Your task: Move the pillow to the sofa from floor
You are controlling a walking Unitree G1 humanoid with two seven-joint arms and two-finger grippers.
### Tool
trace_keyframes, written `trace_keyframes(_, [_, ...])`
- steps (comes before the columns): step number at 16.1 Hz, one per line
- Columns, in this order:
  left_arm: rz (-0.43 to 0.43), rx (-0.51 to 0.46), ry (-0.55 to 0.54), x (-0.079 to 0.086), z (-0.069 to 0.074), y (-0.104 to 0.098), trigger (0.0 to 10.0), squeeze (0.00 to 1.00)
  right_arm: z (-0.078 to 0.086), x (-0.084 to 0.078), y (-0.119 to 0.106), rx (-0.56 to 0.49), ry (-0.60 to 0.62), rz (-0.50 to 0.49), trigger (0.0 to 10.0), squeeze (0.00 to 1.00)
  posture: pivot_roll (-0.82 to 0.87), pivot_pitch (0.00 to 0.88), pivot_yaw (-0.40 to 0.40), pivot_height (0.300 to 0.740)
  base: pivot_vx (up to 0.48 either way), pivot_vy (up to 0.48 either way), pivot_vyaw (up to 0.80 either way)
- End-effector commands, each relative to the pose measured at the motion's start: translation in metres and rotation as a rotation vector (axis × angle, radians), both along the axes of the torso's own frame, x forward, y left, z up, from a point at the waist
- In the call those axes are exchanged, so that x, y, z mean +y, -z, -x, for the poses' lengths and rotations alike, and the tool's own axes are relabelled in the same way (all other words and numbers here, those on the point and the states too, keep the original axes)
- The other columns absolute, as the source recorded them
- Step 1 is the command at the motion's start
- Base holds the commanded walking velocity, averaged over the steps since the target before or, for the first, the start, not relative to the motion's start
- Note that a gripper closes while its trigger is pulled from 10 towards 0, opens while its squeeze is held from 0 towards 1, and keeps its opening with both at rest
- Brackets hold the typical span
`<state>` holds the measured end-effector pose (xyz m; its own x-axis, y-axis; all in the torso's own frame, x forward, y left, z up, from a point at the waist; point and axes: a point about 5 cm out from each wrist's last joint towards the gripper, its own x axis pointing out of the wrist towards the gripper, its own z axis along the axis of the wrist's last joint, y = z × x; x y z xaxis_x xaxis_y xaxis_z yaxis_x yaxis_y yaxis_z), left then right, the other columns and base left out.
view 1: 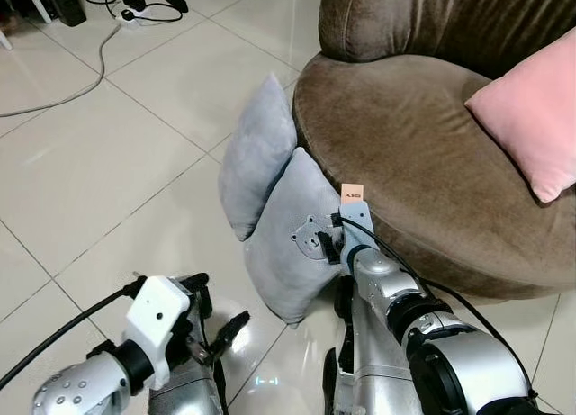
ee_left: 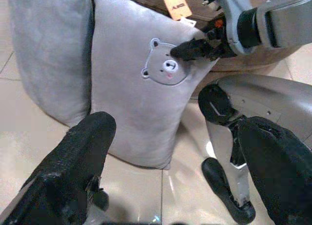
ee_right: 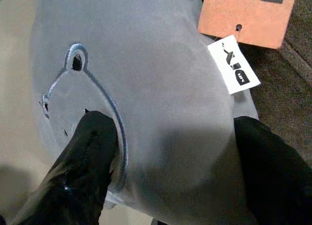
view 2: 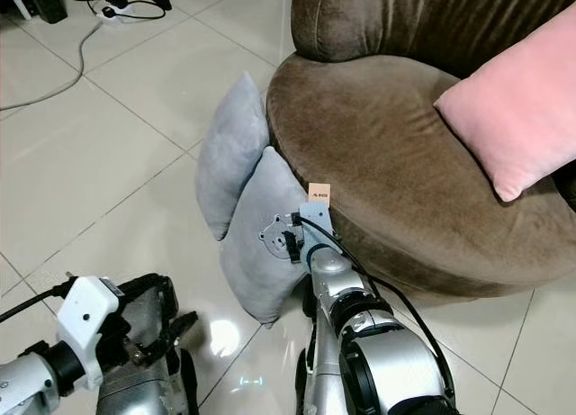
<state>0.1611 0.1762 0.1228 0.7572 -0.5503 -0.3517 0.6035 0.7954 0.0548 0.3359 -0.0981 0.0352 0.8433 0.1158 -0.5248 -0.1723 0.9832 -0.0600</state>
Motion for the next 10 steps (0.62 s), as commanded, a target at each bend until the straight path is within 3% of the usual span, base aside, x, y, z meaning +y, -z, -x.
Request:
trace_keyframes(1, [-0.003, 0.003, 0.008, -0.0009, 0.0023, -0.0021, 10.0, 0.48, 0.0056, -0.0045, 0.0081, 0.036, 0.014, 0.012, 0.0, 0.0, 0.07, 0.275, -0.076, 0.505, 0.0, 0.0, 0.0])
trace_keyframes(10, [-0.003, 0.03, 0.039, -0.0033, 0.0036, -0.0021, 10.0, 0.48, 0.0079, 0.0046, 0.0096, 0.046, -0.053, 0.03, 0.0, 0.0, 0.07, 0.255, -0.073, 0.505, 0.0, 0.0, 0.0])
